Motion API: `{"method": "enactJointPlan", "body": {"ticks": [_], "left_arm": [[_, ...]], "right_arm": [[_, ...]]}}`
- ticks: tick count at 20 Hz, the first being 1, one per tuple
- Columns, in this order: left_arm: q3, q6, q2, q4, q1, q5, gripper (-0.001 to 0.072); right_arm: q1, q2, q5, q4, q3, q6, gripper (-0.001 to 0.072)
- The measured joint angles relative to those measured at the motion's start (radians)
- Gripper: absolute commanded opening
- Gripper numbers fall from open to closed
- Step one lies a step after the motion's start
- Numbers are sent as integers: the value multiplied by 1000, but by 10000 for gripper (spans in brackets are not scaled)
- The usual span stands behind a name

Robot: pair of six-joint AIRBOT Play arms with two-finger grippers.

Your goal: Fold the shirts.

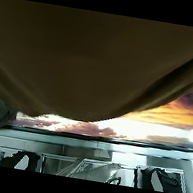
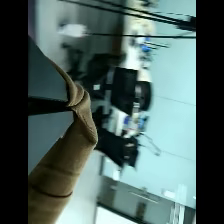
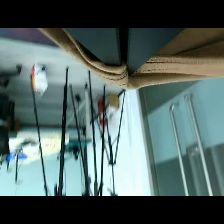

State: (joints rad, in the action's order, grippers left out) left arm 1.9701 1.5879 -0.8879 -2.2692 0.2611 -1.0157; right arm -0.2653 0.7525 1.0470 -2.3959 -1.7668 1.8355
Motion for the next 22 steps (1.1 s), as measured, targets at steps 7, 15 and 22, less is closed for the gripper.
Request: {"method": "enactJointPlan", "body": {"ticks": [7, 15, 22], "left_arm": [[-309, 171, -372, 50, -343, 119, 11], [-56, 127, -1018, 34, -454, 162, 12], [51, 79, -1128, -2, -390, -132, 620]], "right_arm": [[66, 105, -66, -5, 599, -22, 21], [-3, 436, -363, -6, 989, -25, 22], [-32, 564, -393, -6, 1005, 18, 22]]}}
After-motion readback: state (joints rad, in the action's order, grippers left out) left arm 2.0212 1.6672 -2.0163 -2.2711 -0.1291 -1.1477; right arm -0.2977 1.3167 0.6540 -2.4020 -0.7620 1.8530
